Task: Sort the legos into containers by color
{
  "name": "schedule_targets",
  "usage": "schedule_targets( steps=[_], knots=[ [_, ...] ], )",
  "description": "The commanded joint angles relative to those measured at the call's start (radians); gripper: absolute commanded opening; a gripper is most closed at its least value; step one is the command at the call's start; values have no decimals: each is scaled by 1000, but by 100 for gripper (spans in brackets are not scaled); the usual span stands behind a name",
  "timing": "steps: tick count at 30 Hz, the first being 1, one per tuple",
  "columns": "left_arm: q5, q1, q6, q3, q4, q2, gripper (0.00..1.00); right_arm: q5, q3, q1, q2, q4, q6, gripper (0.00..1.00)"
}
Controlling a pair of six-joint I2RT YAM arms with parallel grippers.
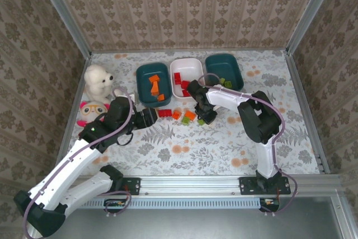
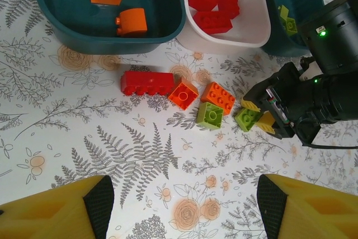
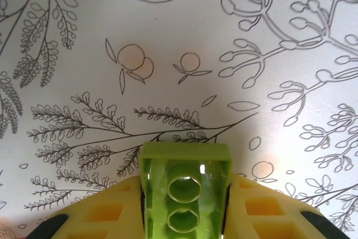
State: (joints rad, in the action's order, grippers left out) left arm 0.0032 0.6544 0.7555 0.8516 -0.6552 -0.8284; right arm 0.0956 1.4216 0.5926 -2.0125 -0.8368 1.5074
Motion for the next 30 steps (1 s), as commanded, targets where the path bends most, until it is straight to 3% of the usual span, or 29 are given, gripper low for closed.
schedule_targets(
  steps=[1, 6, 10, 14, 21, 26, 30],
  knots=[
    [24, 5, -19, 34, 34, -14, 71, 74, 7, -27, 115, -41, -89, 26],
    [73, 14, -29, 49, 102, -89, 71, 226, 72, -94, 258, -68, -334, 26],
    [83, 21, -38, 83, 152, -169, 71, 201, 149, -186, 238, 20, -523, 25],
    [102, 21, -56, 139, 186, -259, 72, 55, 237, -278, 138, 196, -683, 25],
    [113, 16, -58, 221, 218, -358, 72, -92, 639, -378, -209, 92, -841, 25],
    [94, 16, -58, 247, 203, -373, 72, -162, 785, -405, -376, 35, -878, 25],
    [78, 15, -58, 248, 185, -371, 72, -181, 804, -412, -438, 20, -884, 26]
  ],
)
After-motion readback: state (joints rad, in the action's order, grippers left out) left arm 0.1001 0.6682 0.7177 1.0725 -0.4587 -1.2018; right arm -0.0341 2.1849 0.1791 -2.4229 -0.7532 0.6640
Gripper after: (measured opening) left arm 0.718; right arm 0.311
